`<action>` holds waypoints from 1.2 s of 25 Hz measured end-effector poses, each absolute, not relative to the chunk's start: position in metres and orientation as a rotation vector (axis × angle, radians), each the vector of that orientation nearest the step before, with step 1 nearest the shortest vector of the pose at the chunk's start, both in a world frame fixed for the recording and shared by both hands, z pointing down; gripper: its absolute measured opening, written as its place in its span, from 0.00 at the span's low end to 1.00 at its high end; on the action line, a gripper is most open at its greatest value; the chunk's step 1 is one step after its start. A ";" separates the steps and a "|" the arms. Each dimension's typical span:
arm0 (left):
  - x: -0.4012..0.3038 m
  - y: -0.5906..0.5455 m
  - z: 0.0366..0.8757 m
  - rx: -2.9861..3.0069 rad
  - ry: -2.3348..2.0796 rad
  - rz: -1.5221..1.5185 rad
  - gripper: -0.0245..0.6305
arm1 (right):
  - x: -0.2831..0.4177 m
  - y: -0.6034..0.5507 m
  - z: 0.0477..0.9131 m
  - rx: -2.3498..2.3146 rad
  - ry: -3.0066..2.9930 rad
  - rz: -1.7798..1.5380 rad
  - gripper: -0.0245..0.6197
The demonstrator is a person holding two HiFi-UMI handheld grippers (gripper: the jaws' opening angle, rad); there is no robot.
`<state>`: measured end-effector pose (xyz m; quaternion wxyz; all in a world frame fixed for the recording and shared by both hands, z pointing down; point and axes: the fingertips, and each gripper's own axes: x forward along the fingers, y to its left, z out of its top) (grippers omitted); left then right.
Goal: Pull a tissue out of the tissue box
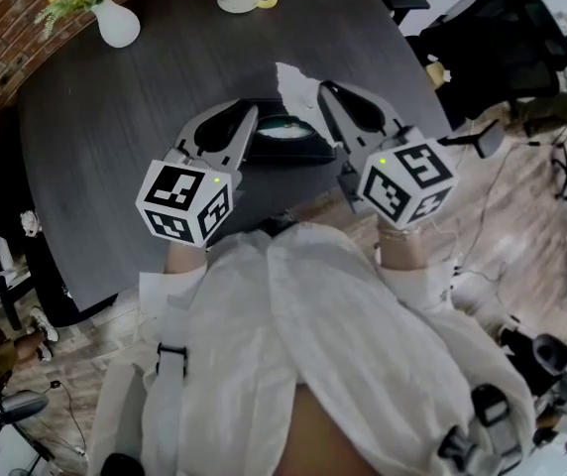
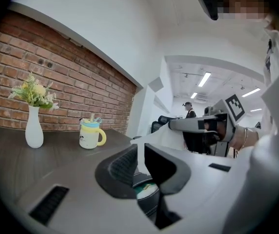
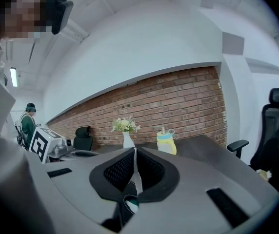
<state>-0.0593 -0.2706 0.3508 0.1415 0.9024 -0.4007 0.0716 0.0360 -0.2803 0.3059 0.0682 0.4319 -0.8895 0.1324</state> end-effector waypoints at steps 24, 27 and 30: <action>-0.055 -0.274 0.364 2.536 -1.212 0.240 0.04 | 0.026 -0.275 0.310 1.222 -2.701 0.401 0.05; -0.055 -0.273 0.364 2.531 -1.208 0.234 0.04 | 0.026 -0.275 0.310 1.216 -2.703 0.403 0.05; -0.055 -0.274 0.365 2.529 -1.208 0.237 0.04 | 0.026 -0.276 0.311 1.213 -2.692 0.391 0.05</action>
